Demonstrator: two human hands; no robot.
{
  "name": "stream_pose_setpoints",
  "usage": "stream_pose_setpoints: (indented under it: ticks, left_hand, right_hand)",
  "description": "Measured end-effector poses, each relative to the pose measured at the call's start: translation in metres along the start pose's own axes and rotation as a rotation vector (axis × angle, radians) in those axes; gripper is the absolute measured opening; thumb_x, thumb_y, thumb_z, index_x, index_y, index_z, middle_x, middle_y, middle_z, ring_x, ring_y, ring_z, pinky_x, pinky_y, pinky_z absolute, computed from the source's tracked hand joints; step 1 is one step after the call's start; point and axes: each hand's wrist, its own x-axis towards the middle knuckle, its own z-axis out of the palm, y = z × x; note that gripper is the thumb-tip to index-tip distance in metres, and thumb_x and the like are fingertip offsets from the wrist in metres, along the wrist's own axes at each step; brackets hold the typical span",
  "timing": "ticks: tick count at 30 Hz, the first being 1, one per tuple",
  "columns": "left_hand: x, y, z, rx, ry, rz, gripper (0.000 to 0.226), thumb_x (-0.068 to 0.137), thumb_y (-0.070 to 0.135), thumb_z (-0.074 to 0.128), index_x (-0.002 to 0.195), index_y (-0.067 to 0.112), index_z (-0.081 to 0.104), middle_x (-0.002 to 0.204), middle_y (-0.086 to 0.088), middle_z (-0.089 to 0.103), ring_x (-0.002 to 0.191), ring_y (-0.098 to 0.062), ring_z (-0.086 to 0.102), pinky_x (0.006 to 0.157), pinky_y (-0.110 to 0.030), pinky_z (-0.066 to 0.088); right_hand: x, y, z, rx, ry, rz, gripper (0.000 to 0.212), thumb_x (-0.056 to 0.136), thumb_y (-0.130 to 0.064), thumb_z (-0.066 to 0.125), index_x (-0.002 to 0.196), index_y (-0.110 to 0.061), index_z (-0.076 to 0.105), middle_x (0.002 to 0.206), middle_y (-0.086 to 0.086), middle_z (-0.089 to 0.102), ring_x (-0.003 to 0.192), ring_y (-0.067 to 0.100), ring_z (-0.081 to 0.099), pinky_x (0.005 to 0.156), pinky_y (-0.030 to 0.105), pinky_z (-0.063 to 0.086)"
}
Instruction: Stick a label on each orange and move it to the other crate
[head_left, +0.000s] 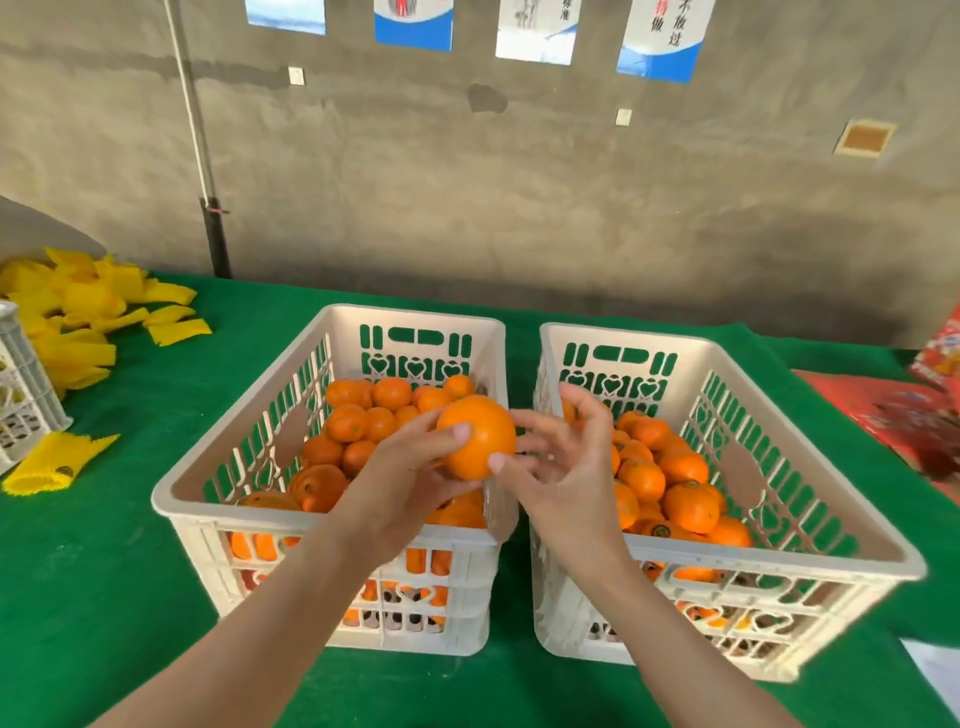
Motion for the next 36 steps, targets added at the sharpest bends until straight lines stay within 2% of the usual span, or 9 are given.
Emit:
stream_pose_setpoints:
  ticks: [2,5,9,11,14,21,27,32,36]
  left_hand:
    - [-0.001,-0.004,0.016,-0.195,0.113,-0.078,0.062,0.084,0.025,0.064,0.14,0.021,0.038,0.138,-0.012,0.048,0.118,-0.034,0.055,0.088,-0.043,0.051]
    - [-0.004,-0.011,0.038,-0.386,0.177,-0.156,0.049,0.088,0.024,0.057,0.134,0.022,0.041,0.135,-0.014,0.046,0.112,-0.037,0.056,0.086,-0.048,0.052]
    - [-0.005,-0.023,0.059,-0.322,0.143,-0.16,0.055,0.081,0.021,0.06,0.133,0.014,0.044,0.134,-0.019,0.049,0.113,-0.035,0.057,0.076,-0.044,0.057]
    - [-0.007,-0.027,0.066,-0.299,0.121,-0.165,0.059,0.076,0.021,0.062,0.132,0.011,0.045,0.13,-0.02,0.054,0.11,-0.034,0.061,0.078,-0.044,0.057]
    - [-0.009,-0.033,0.073,-0.283,0.062,-0.151,0.048,0.076,0.02,0.061,0.122,0.008,0.053,0.11,-0.016,0.068,0.099,-0.029,0.068,0.077,-0.042,0.058]
    - [-0.016,-0.039,0.086,-0.286,0.023,-0.113,0.038,0.084,0.017,0.056,0.12,0.005,0.055,0.103,-0.015,0.07,0.096,-0.029,0.069,0.076,-0.042,0.058]
    - [-0.018,-0.042,0.096,-0.318,-0.047,-0.099,0.038,0.084,0.018,0.051,0.117,0.002,0.054,0.103,-0.017,0.069,0.094,-0.028,0.069,0.076,-0.038,0.058]
    - [-0.016,-0.046,0.099,-0.26,-0.052,-0.098,0.036,0.085,0.019,0.047,0.117,0.004,0.055,0.103,-0.015,0.07,0.092,-0.026,0.069,0.076,-0.036,0.058]
    - [-0.015,-0.054,0.097,-0.294,-0.015,-0.103,0.04,0.085,0.022,0.049,0.12,0.004,0.056,0.106,-0.018,0.067,0.092,-0.028,0.067,0.073,-0.038,0.058]
  right_hand:
    - [-0.003,-0.01,-0.02,0.047,0.032,0.029,0.044,0.081,-0.008,0.071,0.111,-0.032,0.049,0.114,-0.009,0.06,0.109,0.008,0.058,0.081,0.015,0.05]
    - [-0.011,-0.023,-0.043,0.087,0.06,0.109,0.017,0.086,-0.006,0.064,0.087,-0.023,0.062,0.116,-0.007,0.061,0.116,0.008,0.053,0.09,0.021,0.045]
    - [-0.027,-0.037,-0.059,0.089,-0.094,0.233,0.015,0.087,-0.007,0.063,0.076,-0.018,0.065,0.119,-0.008,0.06,0.114,-0.005,0.05,0.085,0.012,0.041]
    - [-0.032,-0.041,-0.063,0.06,-0.162,0.258,0.017,0.087,-0.007,0.062,0.073,-0.016,0.065,0.116,-0.007,0.063,0.113,0.0,0.053,0.09,0.019,0.042]
    - [-0.036,-0.045,-0.067,0.022,-0.166,0.264,0.022,0.088,-0.005,0.06,0.07,-0.017,0.062,0.11,0.0,0.064,0.109,0.013,0.056,0.093,0.029,0.046]
    - [-0.039,-0.043,-0.073,-0.101,-0.146,0.239,0.018,0.088,-0.005,0.061,0.074,-0.017,0.062,0.109,0.0,0.06,0.109,0.014,0.054,0.098,0.044,0.045]
    - [-0.042,-0.035,-0.075,-0.221,-0.099,0.138,0.017,0.087,-0.007,0.061,0.077,-0.021,0.059,0.105,-0.009,0.057,0.103,-0.001,0.05,0.087,0.029,0.046]
    - [-0.045,-0.029,-0.078,-0.406,-0.092,-0.025,0.01,0.088,-0.012,0.062,0.087,-0.018,0.053,0.098,-0.002,0.057,0.094,0.01,0.054,0.08,0.032,0.049]
    - [-0.05,-0.022,-0.081,-0.364,-0.082,0.004,0.032,0.088,-0.026,0.064,0.104,-0.038,0.038,0.103,-0.018,0.052,0.095,0.0,0.054,0.076,0.018,0.048]
